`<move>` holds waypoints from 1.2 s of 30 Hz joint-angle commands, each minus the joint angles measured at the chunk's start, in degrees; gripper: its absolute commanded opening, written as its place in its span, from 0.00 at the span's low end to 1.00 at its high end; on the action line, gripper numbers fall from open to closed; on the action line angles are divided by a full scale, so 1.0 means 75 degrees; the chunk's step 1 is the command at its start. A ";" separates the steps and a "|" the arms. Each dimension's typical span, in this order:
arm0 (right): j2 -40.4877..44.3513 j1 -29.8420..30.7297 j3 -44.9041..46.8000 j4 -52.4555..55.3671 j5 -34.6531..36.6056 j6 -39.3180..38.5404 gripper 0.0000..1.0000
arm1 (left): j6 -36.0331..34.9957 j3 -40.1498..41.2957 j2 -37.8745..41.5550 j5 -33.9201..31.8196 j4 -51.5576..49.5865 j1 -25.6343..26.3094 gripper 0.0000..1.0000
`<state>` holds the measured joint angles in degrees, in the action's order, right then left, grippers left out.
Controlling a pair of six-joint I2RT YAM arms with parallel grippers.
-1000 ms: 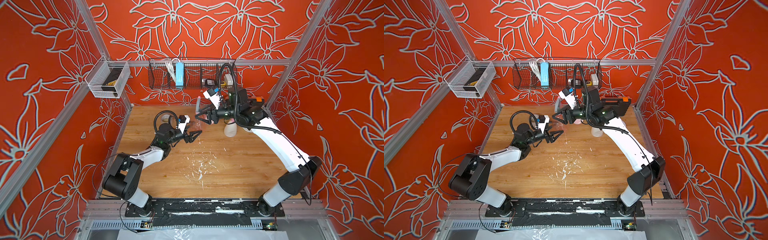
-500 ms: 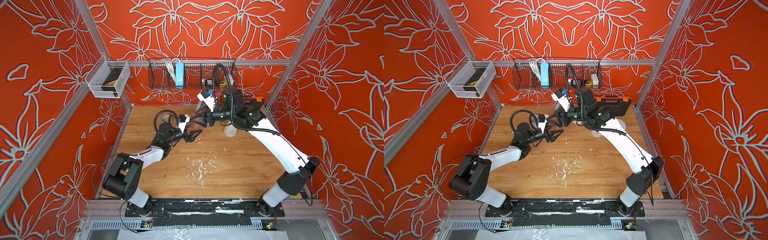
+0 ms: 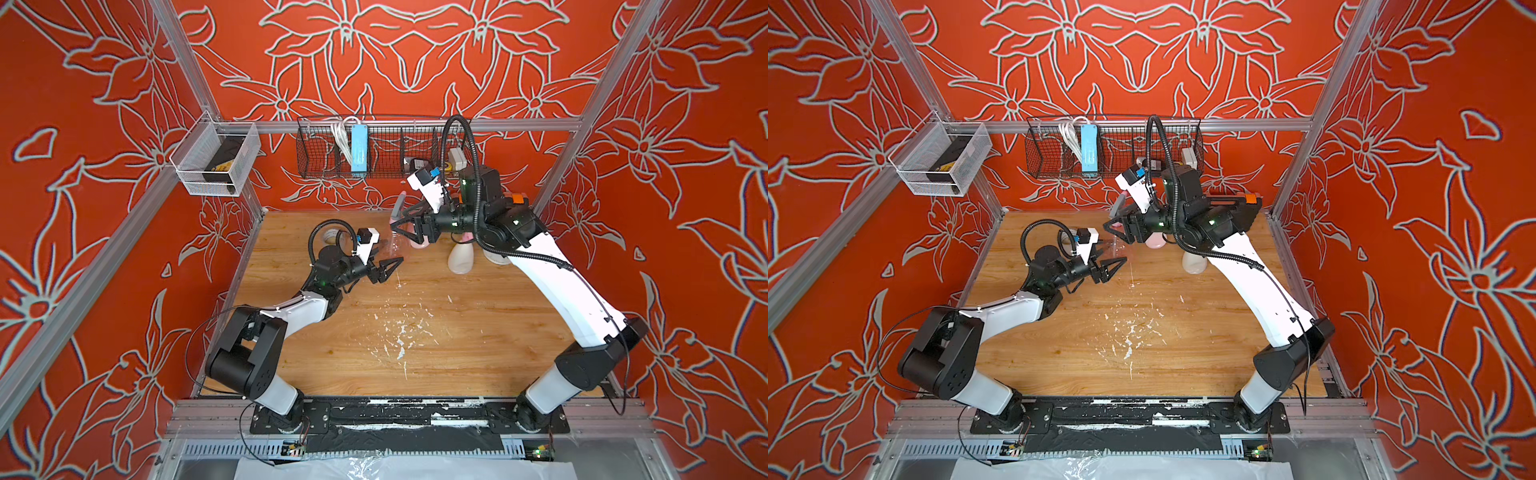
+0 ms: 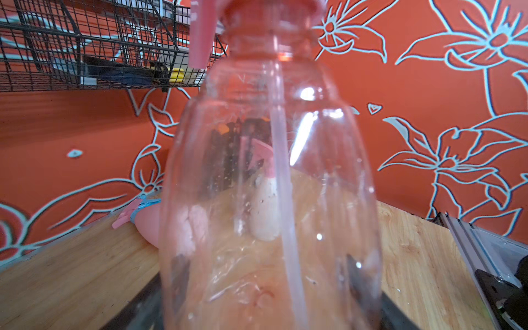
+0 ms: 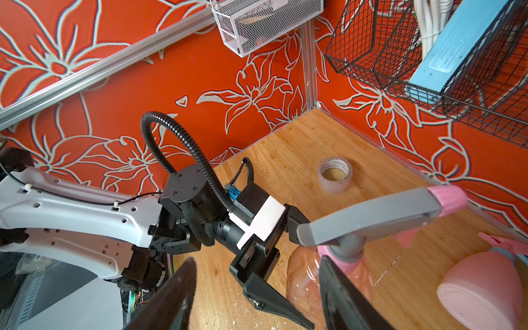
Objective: Attach spray nozzles to spray bottles
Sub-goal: Screw the spray nozzle on the spray bottle.
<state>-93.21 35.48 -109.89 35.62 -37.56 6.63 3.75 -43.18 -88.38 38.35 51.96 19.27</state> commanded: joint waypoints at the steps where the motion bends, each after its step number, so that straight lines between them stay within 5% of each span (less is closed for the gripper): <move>1: -0.0252 0.0117 -0.0343 0.0052 -0.0043 -0.0009 0.68 | -0.0147 -0.0041 0.0034 -0.0027 0.0328 0.0090 0.44; 21: -0.0768 0.0663 -0.1582 0.0865 0.0389 -0.0377 0.71 | -0.0191 0.0031 -0.0076 0.0031 0.0492 0.0173 0.44; 28: -0.1017 -0.0404 -0.2525 0.1080 -0.0089 -0.0243 0.84 | -0.0394 0.0246 -0.0086 0.0441 0.0840 0.0162 0.45; 36: -0.1888 -0.1034 -0.3365 0.1171 -0.0886 0.0111 0.87 | -0.0371 0.0206 -0.0158 0.0711 0.0810 0.0138 0.45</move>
<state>-105.12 27.42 -134.87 44.05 -40.97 6.66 2.00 -41.89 -89.23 41.80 55.79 20.29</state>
